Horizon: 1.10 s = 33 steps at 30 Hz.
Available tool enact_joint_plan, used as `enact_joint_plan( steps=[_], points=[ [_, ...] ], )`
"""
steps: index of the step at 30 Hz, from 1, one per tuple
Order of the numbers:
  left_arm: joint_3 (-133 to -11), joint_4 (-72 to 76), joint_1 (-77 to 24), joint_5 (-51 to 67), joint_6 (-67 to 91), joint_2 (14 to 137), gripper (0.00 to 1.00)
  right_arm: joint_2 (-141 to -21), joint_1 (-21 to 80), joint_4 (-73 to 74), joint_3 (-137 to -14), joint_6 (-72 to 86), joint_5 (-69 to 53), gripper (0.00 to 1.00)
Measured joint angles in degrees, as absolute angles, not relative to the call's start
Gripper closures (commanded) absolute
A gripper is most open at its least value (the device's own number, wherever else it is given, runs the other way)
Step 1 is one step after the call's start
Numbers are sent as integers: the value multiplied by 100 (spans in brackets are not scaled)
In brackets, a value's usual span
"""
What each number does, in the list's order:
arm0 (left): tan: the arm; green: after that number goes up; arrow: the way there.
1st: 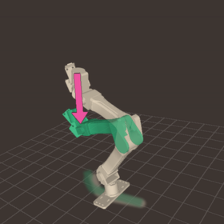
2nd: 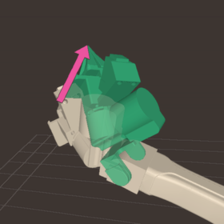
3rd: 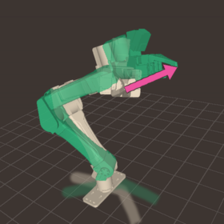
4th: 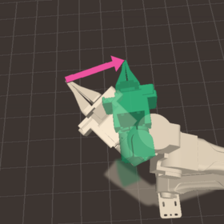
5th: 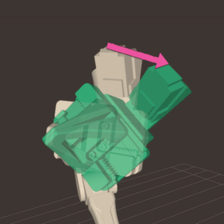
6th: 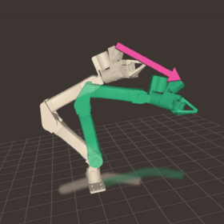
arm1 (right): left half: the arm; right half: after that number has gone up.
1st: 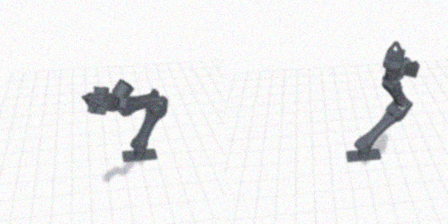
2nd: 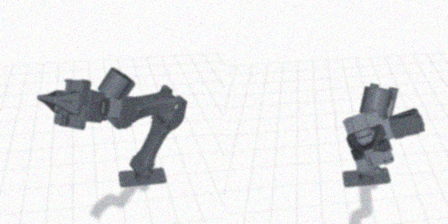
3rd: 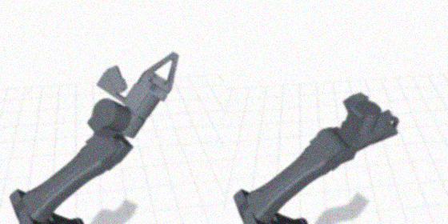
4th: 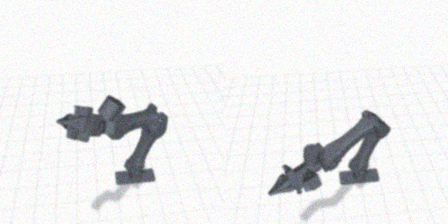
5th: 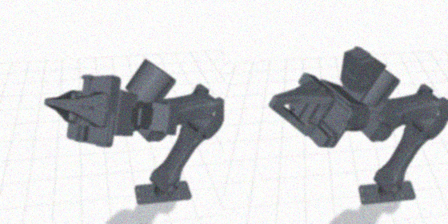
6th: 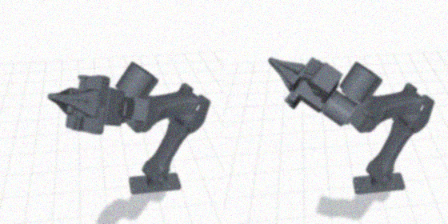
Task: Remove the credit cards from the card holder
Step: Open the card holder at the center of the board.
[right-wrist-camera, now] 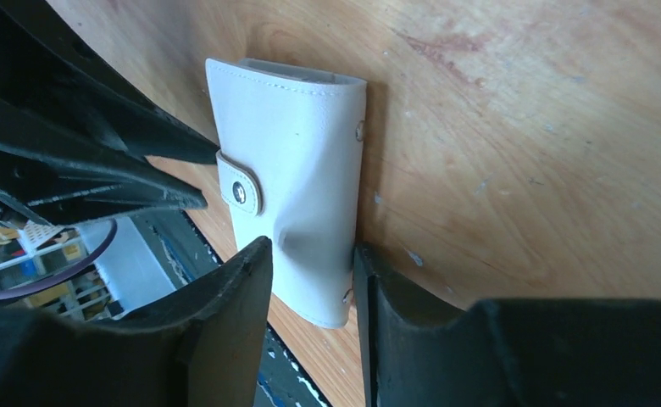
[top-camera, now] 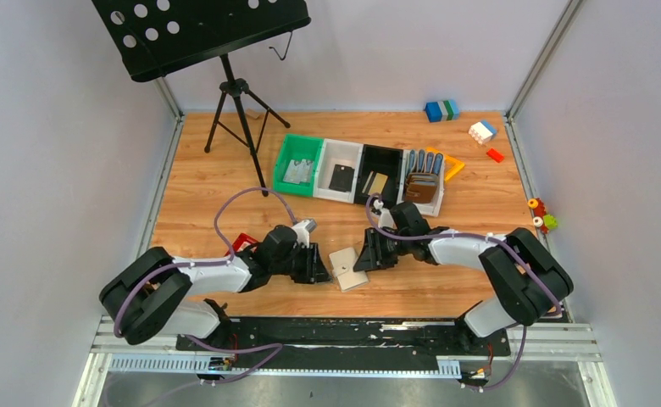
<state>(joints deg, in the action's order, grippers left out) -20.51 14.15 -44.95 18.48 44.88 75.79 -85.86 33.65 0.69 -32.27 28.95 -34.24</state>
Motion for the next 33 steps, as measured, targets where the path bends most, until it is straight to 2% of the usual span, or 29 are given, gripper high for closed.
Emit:
enact_joint_plan(
  steps=[5,8,11,13,15,17,19,28,33],
  points=[
    [-1975,2364,-4589,2283,5068,7990,59,-8750,3367,-384,-3061,3159,-3719,68],
    [-1946,2773,-4598,2388,5264,8272,64,-8770,3361,-626,-2915,3347,-3857,70],
    [-1940,2967,-4595,2432,5358,8451,79,-8770,3352,-862,-2779,3555,-3940,69],
    [-1920,3026,-4589,2401,5360,8532,92,-8755,3332,-969,-2700,3653,-3955,60],
    [-1887,3142,-4576,2390,5382,8582,100,-8687,3328,-1033,-2630,3787,-3975,54],
    [-1879,3256,-4578,2394,5378,8624,100,-8562,3330,-1063,-2589,3846,-3962,49],
    [-1874,3365,-4578,2394,5380,8678,100,-8464,3330,-1061,-2567,3896,-3903,47],
    [-1557,4005,-4576,2392,5459,8731,100,-8281,3376,-952,-2554,3933,-3441,45],
    [-1321,4683,-4556,2563,5666,8945,100,-8154,3489,-845,-2554,3907,-3181,47]
  ],
)
